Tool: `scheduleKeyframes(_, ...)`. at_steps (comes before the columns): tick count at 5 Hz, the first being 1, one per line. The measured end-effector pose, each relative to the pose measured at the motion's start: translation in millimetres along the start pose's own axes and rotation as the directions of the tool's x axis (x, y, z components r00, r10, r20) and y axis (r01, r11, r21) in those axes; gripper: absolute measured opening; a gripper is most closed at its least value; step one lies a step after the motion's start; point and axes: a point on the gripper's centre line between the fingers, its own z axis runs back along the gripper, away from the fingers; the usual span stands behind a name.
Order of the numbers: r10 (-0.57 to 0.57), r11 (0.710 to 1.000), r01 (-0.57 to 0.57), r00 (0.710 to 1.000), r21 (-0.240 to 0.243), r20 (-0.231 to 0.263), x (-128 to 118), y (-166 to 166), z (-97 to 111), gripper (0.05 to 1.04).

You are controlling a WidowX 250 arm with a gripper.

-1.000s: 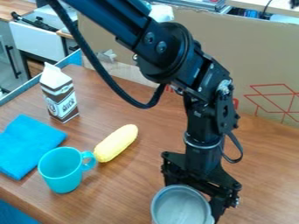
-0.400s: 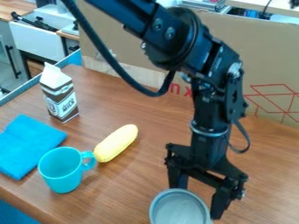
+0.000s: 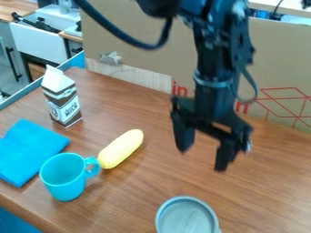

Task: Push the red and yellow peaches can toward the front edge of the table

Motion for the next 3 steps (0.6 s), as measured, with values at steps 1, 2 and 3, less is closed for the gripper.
scheduleKeyframes(1, -0.011, 1.000, 0.010, 0.999, 0.028, 0.050, -4.1, 19.2, 23.9, 1.000)
scheduleKeyframes(2, -0.012, 1.000, 0.012, 1.000, 0.017, 0.002, -22.5, 54.5, 32.6, 1.000)
scheduleKeyframes(3, -0.018, 1.000, 0.019, 0.999, 0.014, -0.039, -33.2, 66.0, 35.8, 1.000)
